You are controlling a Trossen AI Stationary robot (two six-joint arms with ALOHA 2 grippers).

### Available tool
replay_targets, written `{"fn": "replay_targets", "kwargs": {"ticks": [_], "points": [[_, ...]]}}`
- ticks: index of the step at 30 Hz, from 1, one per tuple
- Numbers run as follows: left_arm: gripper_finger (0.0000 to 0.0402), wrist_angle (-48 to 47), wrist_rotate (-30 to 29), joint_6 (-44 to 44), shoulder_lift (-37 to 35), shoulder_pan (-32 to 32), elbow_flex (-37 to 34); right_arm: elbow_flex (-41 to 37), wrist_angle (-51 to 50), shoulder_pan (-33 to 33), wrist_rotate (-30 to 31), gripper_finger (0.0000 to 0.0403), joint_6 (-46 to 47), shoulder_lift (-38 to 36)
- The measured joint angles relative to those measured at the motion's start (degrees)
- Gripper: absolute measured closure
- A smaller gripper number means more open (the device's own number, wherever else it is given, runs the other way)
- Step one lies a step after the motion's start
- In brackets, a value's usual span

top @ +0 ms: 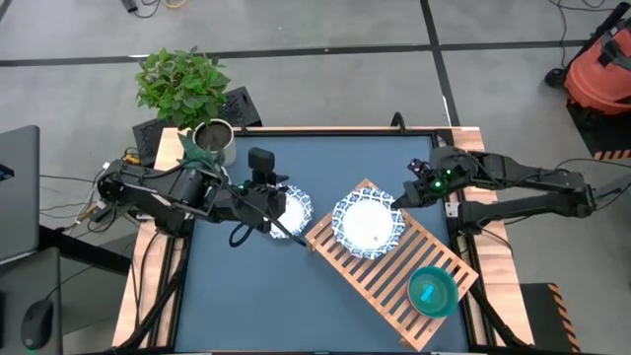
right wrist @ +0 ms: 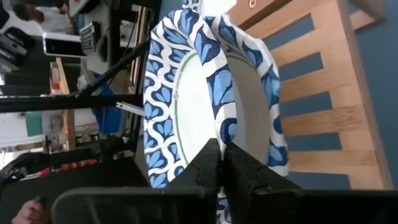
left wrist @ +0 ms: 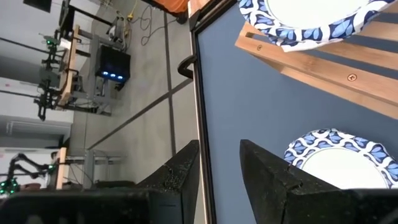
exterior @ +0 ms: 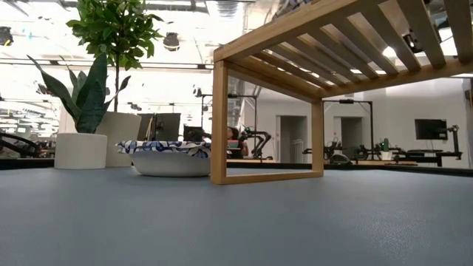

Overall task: Place and stack bowls onto a shelf
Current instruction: Stack the large white bowl on top of the large white bowl on the shelf

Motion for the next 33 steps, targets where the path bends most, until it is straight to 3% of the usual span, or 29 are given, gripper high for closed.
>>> {"fn": "replay_targets", "kwargs": {"ticks": [9, 17, 26, 33], "points": [[0.0297, -0.1, 0.0, -3.8, 0.0, 0.1, 0.0, 0.0, -2.8, 0.1, 0.1, 0.0330, -1.5, 1.4], [0.0297, -3.5, 0.4, -11.2, 0.0, 1.0, 0.0, 0.0, -3.0, 0.6, 0.0, 0.0271, -2.6, 0.7], [0.0297, -8.8, 8.6, -23.8, 0.0, 4.9, 0.0, 0.0, -3.1, 0.6, -0.1, 0.0210, 1.2, -2.9], [0.0297, -12.2, 11.9, -32.7, 0.0, 8.8, 0.0, 0.0, -5.2, 0.6, 0.0, 0.0198, 3.5, -6.3]]}}
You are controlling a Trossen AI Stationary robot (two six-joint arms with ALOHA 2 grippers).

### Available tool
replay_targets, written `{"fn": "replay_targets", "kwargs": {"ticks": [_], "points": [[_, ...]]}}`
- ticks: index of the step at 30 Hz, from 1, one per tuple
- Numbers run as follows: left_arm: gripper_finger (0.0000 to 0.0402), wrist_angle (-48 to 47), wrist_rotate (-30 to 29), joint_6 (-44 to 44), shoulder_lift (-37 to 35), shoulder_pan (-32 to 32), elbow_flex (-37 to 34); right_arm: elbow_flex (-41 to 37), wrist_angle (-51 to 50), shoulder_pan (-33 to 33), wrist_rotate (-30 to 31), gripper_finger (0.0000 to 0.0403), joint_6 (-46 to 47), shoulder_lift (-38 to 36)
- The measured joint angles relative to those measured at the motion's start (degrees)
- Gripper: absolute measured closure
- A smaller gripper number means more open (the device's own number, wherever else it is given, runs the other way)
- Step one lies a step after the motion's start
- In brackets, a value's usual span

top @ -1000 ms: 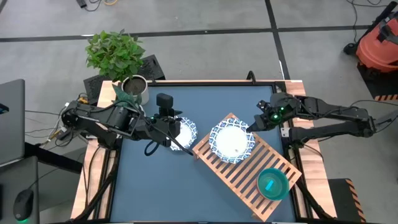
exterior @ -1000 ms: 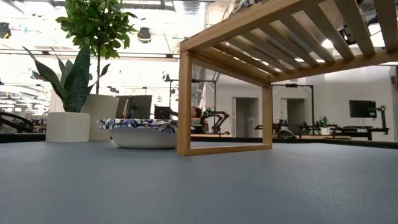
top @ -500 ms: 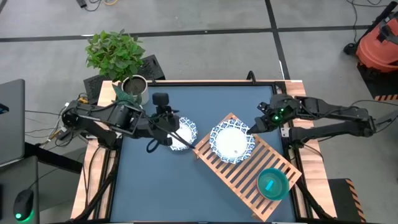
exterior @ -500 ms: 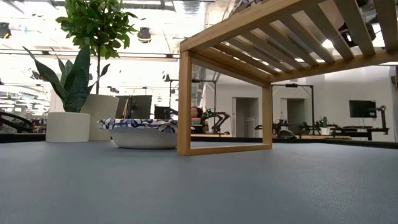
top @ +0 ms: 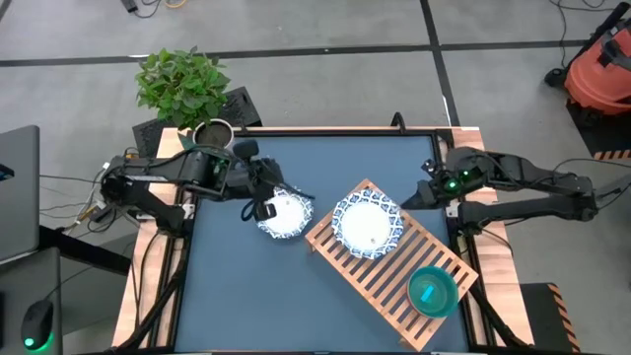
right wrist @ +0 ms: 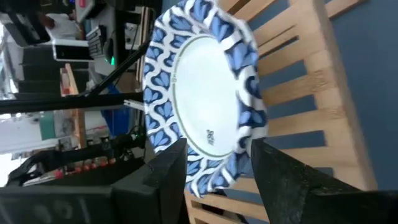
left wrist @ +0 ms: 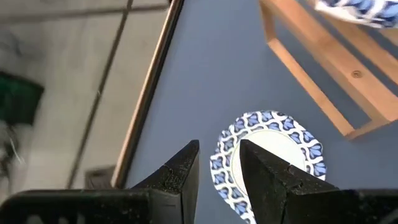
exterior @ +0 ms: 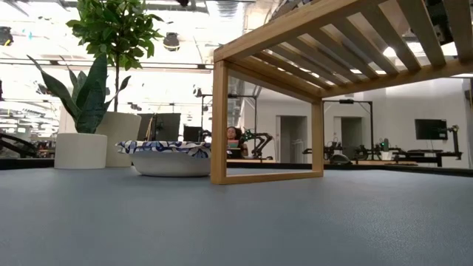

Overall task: Place and stack bowls onto a shelf
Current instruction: Stack the large white bowl on top of the large white bowl on the shelf

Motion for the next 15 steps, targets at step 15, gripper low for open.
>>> {"fn": "replay_targets", "kwargs": {"ticks": [15], "points": [[0.0297, 3.8, 14.0, -14.3, -0.2, 9.4, -12.4, 0.0, -1.9, 0.0, 4.6, 0.0200, -0.7, -3.0]]}}
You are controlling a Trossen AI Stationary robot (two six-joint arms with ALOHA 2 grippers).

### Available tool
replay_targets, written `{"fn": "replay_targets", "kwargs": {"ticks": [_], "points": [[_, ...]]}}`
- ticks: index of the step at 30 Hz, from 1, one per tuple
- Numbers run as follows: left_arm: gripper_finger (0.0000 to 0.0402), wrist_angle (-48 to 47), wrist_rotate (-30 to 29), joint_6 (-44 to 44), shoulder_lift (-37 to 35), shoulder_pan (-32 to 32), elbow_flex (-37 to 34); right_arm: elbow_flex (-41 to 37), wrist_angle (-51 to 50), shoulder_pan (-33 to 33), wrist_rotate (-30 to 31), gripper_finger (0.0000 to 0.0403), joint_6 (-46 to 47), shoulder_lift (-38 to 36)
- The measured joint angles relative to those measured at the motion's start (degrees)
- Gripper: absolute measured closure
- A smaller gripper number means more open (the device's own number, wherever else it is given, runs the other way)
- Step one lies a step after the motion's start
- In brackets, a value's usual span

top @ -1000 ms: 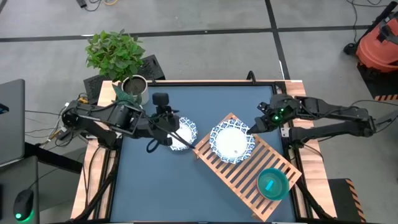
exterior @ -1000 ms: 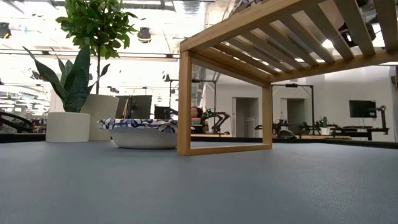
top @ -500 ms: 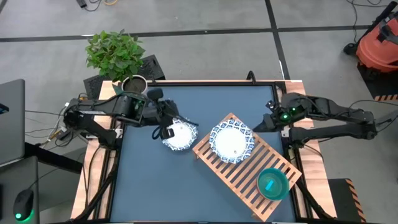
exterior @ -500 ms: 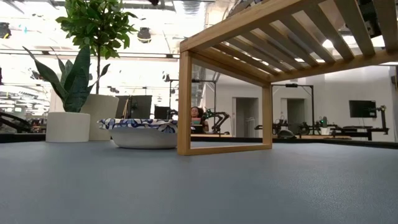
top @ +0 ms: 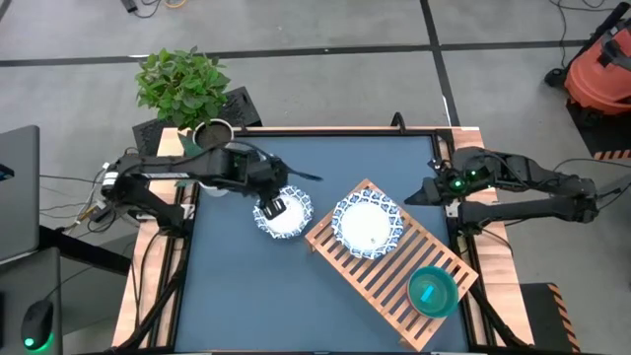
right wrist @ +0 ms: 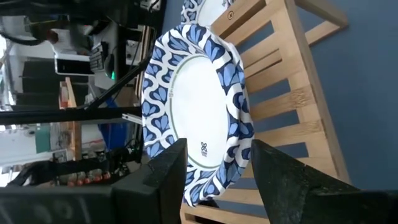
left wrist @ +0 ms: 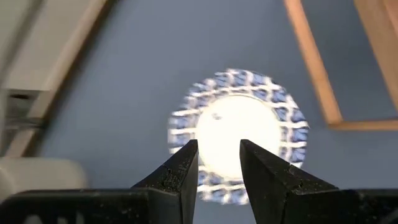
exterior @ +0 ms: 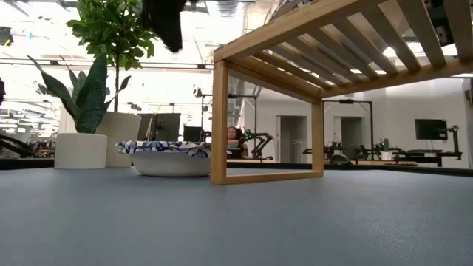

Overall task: Place and stack bowls onto a shelf
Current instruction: Stack the large white bowl on top of the large white bowl on the shelf

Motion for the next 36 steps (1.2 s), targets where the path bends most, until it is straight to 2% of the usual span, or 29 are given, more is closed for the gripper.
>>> {"fn": "replay_targets", "kwargs": {"ticks": [3, 5, 9, 11, 14, 20, 29, 36], "points": [[0.0297, 9.2, 7.2, -1.6, -1.5, 0.8, -8.9, 0.0, 0.0, 0.0, 0.0, 0.0200, -1.0, 0.0], [0.0297, 15.3, 9.9, -4.3, -3.0, 0.9, -15.2, 0.0, 0.0, 0.0, 0.0, 0.0200, -1.1, 0.0], [0.0297, 21.1, 8.5, -10.3, -6.2, 0.9, -25.3, 0.0, 0.0, 0.0, 0.0, 0.0200, -1.5, 0.0], [0.0297, 22.2, 6.4, -12.5, -7.4, 1.2, -29.1, 0.0, -0.1, 0.0, 0.0, 0.0200, -1.8, 0.0], [0.0297, 22.8, 6.4, -15.4, -8.4, 2.2, -33.7, 0.0, -0.1, 0.0, 0.1, 0.0200, -2.6, 0.0], [0.0297, 28.6, 9.0, -17.1, -8.8, 3.6, -39.8, 0.0, -0.1, 0.0, 0.2, 0.0200, -2.9, 0.1], [0.0299, 33.5, 11.7, -18.5, -8.8, 5.8, -44.2, 0.0, -0.1, 0.0, 0.2, 0.0200, -3.0, 0.1], [0.0352, 34.2, 12.6, -18.5, -8.8, 6.7, -45.4, 0.0, -0.1, 0.0, 0.2, 0.0200, -3.5, 0.1]]}}
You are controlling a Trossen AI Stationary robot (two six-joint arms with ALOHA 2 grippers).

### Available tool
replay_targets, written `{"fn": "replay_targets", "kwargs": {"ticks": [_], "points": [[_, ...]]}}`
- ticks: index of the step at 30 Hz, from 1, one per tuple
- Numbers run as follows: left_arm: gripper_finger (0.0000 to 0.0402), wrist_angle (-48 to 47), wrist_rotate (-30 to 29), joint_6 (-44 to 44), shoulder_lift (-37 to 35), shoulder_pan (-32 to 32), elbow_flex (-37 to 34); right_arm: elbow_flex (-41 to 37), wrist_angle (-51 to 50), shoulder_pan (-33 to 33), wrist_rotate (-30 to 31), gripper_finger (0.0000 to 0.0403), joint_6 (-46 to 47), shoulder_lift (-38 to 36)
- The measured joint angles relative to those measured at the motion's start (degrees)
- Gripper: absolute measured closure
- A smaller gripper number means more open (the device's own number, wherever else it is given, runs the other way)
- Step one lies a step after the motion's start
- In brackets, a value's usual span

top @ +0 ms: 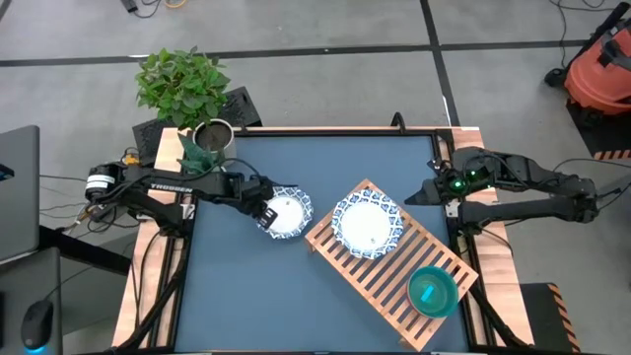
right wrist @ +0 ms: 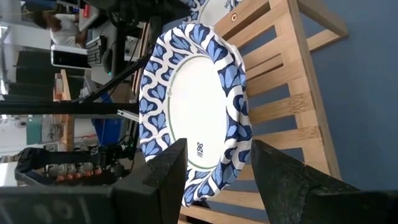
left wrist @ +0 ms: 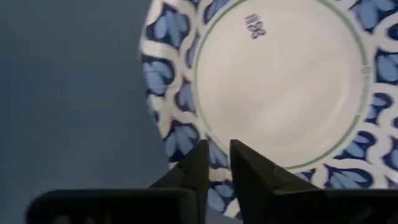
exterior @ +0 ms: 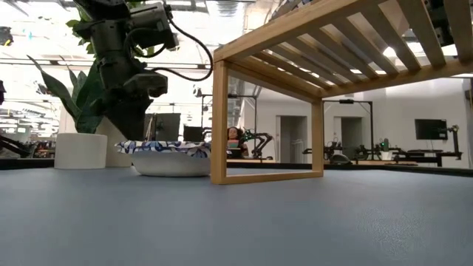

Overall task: Place and stack bowls onto a shelf
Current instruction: Stack the large white bowl on top of the large white bowl on the shelf

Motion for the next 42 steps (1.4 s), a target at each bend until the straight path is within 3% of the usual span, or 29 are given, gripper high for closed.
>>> {"fn": "replay_targets", "kwargs": {"ticks": [5, 10, 18, 22, 27, 35, 42], "points": [[0.0397, 2.7, 1.8, 0.0, 0.0, 0.1, 0.0, 0.0, 0.0, 0.0, 0.0, 0.0200, -0.4, 0.0], [0.0401, 3.3, 4.6, -0.2, 0.0, 0.6, 0.0, 0.0, 0.1, 0.0, 1.2, 0.0200, -0.5, 0.0], [0.0399, 3.7, 3.0, -6.9, -3.1, 0.7, 0.0, 0.0, 0.1, 0.0, 1.6, 0.0200, -0.5, 0.0], [0.0379, -0.6, 0.4, -6.6, -6.9, 0.6, 0.1, 0.0, 0.1, 0.0, 1.8, 0.0200, -0.5, 0.0], [0.0325, -9.8, -5.2, -7.9, -8.1, 0.6, 0.1, 0.0, 0.1, 0.0, 2.4, 0.0200, -0.5, 0.0], [0.0243, -4.4, -3.3, -6.9, -4.4, 0.6, 0.1, 0.0, 0.1, 0.0, 2.4, 0.0200, -0.5, 0.1], [0.0226, -3.0, -1.4, -5.7, 1.7, 0.6, 0.1, 0.0, 0.1, 0.0, 2.5, 0.0200, -0.4, 0.1]]}}
